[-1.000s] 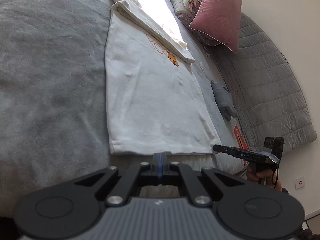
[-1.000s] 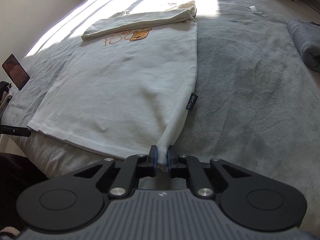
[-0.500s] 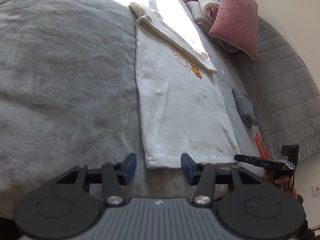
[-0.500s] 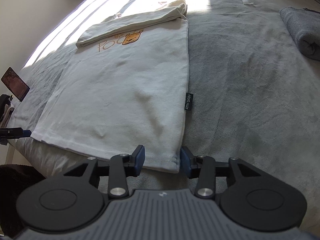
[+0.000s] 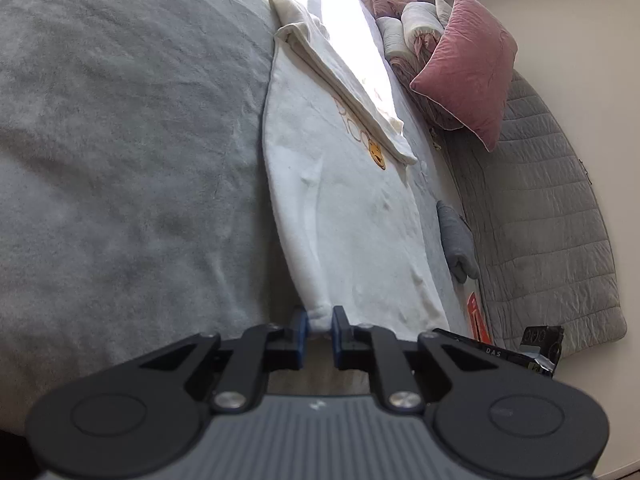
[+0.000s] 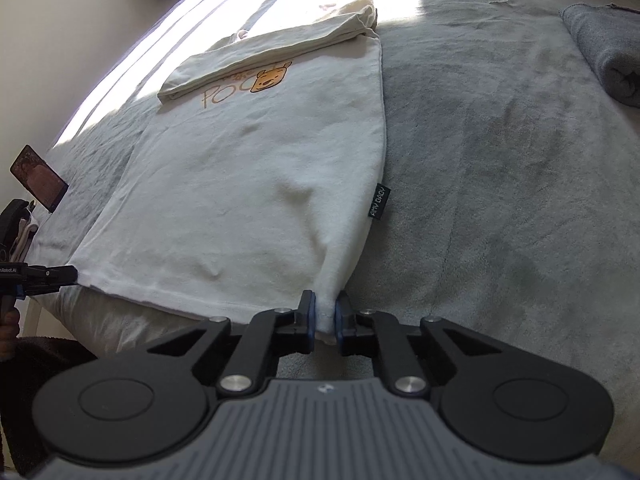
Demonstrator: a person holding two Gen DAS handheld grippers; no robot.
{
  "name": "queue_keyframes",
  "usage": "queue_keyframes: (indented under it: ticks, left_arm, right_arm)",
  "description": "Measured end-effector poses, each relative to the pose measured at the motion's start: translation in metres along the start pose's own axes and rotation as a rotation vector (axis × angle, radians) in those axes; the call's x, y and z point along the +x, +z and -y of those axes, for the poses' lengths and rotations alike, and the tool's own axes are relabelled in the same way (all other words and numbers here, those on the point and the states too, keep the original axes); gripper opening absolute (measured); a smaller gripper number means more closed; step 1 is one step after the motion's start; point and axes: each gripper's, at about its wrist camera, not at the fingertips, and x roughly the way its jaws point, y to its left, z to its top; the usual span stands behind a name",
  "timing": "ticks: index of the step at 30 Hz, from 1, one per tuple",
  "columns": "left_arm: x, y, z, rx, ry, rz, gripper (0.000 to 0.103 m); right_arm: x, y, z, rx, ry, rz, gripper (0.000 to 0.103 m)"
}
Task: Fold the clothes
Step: 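Lift the hem with both grippers and fold it toward the collar strip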
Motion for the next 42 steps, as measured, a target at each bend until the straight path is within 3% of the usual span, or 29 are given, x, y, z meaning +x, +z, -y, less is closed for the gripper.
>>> queue_keyframes:
  ticks: [9,16,23,28,33,34,35,37,42]
  left_arm:
    - [-0.003,0.020,0.008,-0.146,-0.185,0.085,0.012]
    - [0.012,0.054,0.004,-0.240,-0.212,0.192,0.012]
    - [0.040,0.087,-0.010,-0.281,-0.160,0.255,0.012]
    - [0.055,0.095,-0.024,-0.288,-0.143,0.272,0.014]
    - [0.051,0.104,-0.012,-0.186,-0.101,0.307,0.020]
    - [0.049,0.105,-0.008,-0.159,-0.085,0.327,0.023]
    - [0.046,0.107,-0.005,-0.132,-0.068,0.347,0.033]
    - [0.044,0.111,0.001,-0.079,-0.023,0.375,0.040]
    - [0.052,0.120,0.012,0.048,0.085,0.358,0.046]
  right_arm:
    - [-0.020,0.027,0.011,0.197,0.171,0.094,0.012]
    - [-0.007,0.059,0.024,0.308,0.214,0.175,0.011]
    - [0.028,0.085,0.046,0.416,0.218,0.218,0.011]
    - [0.052,0.084,0.058,0.435,0.224,0.240,0.014]
    - [0.058,0.090,0.063,0.476,0.241,0.256,0.019]
    - [0.054,0.091,0.061,0.451,0.227,0.275,0.023]
    - [0.050,0.091,0.059,0.427,0.212,0.294,0.027]
    - [0.043,0.091,0.057,0.381,0.181,0.328,0.045]
    - [0.033,0.089,0.049,0.264,0.076,0.375,0.047]
